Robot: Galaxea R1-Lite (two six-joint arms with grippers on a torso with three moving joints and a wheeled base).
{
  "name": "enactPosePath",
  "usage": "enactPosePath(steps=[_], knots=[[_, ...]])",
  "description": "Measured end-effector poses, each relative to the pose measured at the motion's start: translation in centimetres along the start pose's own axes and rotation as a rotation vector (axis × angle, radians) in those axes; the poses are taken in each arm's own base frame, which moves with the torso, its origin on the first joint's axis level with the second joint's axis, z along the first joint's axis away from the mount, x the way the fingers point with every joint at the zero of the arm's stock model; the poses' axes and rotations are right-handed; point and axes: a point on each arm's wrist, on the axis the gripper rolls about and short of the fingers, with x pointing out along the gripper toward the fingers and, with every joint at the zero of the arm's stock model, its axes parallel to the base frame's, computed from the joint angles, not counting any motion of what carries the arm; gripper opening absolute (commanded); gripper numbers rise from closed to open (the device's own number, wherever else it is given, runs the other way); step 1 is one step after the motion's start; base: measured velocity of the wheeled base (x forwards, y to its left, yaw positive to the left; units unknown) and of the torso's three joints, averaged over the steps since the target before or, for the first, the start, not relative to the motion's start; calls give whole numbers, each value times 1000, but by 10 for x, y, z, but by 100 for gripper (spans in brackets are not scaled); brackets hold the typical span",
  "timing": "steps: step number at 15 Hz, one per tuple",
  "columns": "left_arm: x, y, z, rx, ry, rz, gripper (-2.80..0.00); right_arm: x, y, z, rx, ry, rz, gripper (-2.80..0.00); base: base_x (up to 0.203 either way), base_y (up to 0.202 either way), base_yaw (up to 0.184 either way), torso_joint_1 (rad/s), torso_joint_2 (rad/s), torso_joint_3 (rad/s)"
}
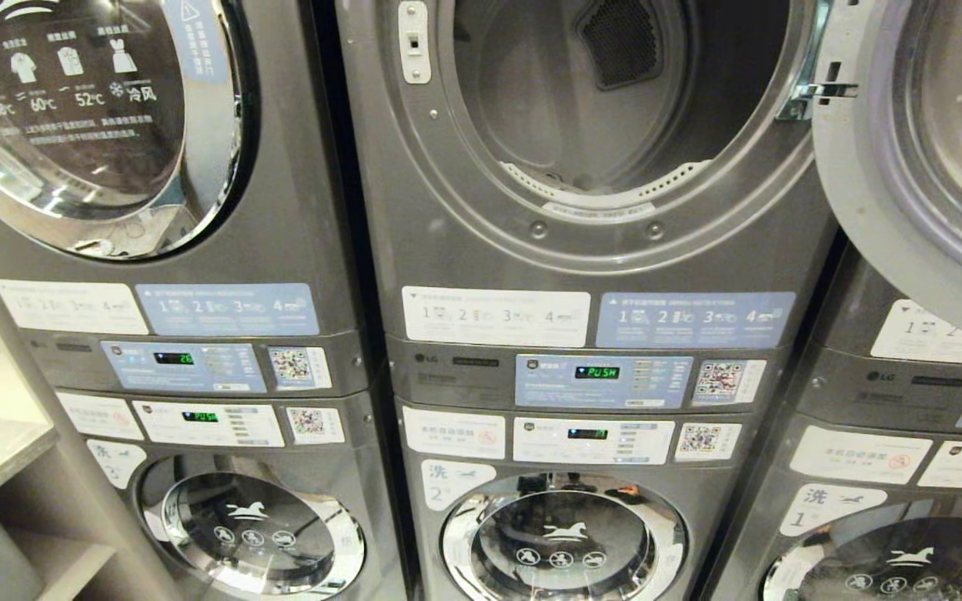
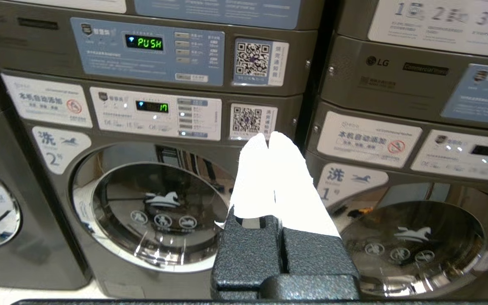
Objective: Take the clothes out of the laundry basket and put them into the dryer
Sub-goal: Close the dryer
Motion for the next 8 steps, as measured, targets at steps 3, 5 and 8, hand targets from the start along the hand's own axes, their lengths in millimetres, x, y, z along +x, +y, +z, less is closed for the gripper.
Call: enactPosePath(steps=[3, 5, 8], knots=[[0, 0, 0, 0, 0, 0, -280, 0, 0, 0, -8, -2, -1, -280, -186, 0, 0, -2, 2, 3], [0, 0, 0, -1, 0, 1, -280, -4, -2, 14, -30, -44, -36, -280, -47, 0, 1, -1, -2, 1], [0, 0, 0, -1, 1, 0, -280, -25, -10, 78, 22, -156, -182, -280, 0, 0, 0, 0, 0, 0]])
